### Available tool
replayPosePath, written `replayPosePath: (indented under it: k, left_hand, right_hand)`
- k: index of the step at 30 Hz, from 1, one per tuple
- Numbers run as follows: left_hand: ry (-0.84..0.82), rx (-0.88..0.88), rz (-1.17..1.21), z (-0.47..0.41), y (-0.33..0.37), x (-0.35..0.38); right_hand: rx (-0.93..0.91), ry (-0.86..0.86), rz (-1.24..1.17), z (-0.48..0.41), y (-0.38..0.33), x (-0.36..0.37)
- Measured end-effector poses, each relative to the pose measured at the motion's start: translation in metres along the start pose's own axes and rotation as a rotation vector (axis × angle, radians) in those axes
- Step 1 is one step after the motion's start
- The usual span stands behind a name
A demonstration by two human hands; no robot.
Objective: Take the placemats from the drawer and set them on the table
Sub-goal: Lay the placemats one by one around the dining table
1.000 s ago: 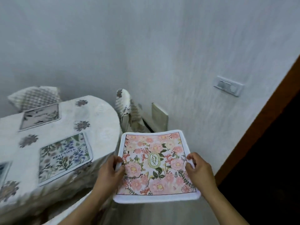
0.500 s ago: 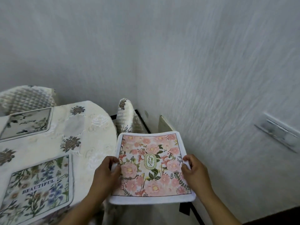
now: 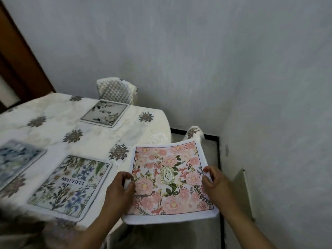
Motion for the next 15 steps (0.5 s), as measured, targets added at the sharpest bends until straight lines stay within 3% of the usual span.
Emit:
replayPosePath:
  k: [8,15]
  left_hand:
    - [0.260,-0.245,0.112,-0.044,-0.033,-0.007]
    - [0.284,-0.303,0.084,-0.117,-0.022,0.032]
  right_hand:
    - [-0.274,-0.289,0.023,-0.160,-0.024,0.073]
    - [-0.343,-0.383,0.094,-0.263,-0.012,0.106]
Point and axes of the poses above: each hand's wrist, its own z-axis away from the middle knuckle, its own x-axis out of the palm, y = z × x, the point moved 9 cm from there along -z, towards the middle knuckle, and after that the axes turned 11 degrees about -x, right-handed, at the moved point
